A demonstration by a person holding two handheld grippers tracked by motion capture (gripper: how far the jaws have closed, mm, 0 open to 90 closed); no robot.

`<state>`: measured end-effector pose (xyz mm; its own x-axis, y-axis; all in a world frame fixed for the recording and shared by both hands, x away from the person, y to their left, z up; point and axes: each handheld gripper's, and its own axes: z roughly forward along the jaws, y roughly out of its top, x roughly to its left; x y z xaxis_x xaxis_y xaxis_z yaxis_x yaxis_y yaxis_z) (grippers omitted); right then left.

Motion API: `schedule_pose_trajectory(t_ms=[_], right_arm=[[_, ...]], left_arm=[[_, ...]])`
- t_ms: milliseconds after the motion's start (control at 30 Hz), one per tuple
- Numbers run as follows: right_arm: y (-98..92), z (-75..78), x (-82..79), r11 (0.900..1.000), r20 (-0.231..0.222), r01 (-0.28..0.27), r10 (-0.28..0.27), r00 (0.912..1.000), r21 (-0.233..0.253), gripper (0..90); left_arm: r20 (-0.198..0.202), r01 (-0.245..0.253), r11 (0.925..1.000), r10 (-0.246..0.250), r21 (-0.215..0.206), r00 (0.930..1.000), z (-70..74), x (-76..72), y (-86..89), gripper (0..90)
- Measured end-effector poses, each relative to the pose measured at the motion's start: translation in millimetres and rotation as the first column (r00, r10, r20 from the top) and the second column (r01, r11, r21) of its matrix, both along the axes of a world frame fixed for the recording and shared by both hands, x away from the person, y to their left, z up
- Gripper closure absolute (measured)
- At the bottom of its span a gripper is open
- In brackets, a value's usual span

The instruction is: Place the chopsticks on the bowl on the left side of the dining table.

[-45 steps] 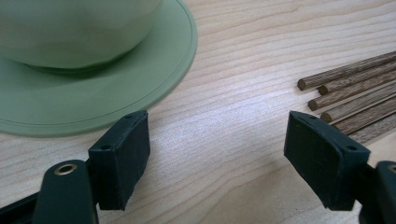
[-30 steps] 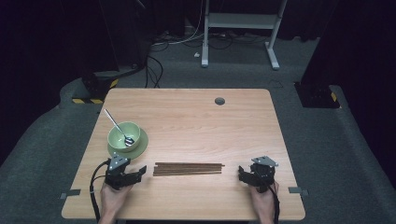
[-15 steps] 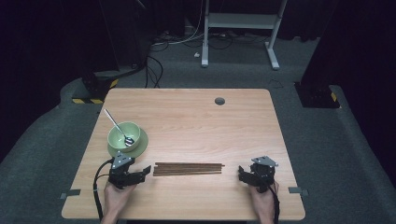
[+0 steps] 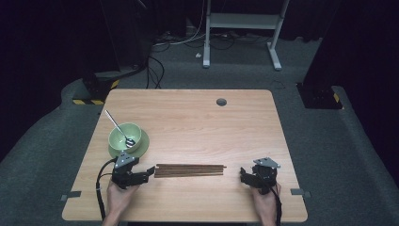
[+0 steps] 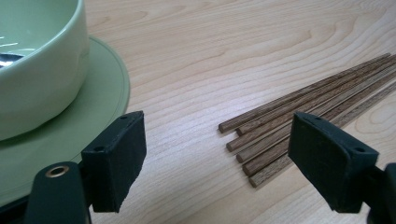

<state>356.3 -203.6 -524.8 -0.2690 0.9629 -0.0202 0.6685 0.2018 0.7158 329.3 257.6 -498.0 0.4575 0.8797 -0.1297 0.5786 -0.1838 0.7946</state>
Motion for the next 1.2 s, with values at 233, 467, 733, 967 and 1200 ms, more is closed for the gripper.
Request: schedule_pose_trajectory(t_ms=[233,467,733,967,1200], right_arm=[[0.0,0.0,0.0,1.000,0.000,0.000,0.000,1.0000,0.000,16.7],[0.0,0.0,0.0,1.000,0.000,-0.001,0.001,1.0000,0.000,16.7],[0.0,0.0,0.0,1.000,0.000,0.000,0.000,1.0000,0.000,16.8],[-0.1,0.0,-0.1,1.000,0.002,-0.004,0.004,1.0000,-0.001,17.2],[-0.1,0.0,-0.1,1.000,0.002,-0.005,0.005,1.0000,-0.001,17.2]], left_arm=[[0.008,0.017,0.9998,-0.017,-0.009,0.9998,4.9,3.1,-6.6,19.7],[0.020,0.041,0.9991,-0.041,-0.008,0.9990,10.7,5.7,-12.5,19.5],[0.023,0.075,0.9972,-0.075,0.002,0.9969,16.5,10.8,-19.8,19.4],[0.016,0.123,0.9920,-0.123,0.029,0.9923,19.7,17.8,-33.2,19.3],[0.017,0.143,0.9890,-0.143,0.039,0.9895,22.2,21.4,-40.1,20.8]])
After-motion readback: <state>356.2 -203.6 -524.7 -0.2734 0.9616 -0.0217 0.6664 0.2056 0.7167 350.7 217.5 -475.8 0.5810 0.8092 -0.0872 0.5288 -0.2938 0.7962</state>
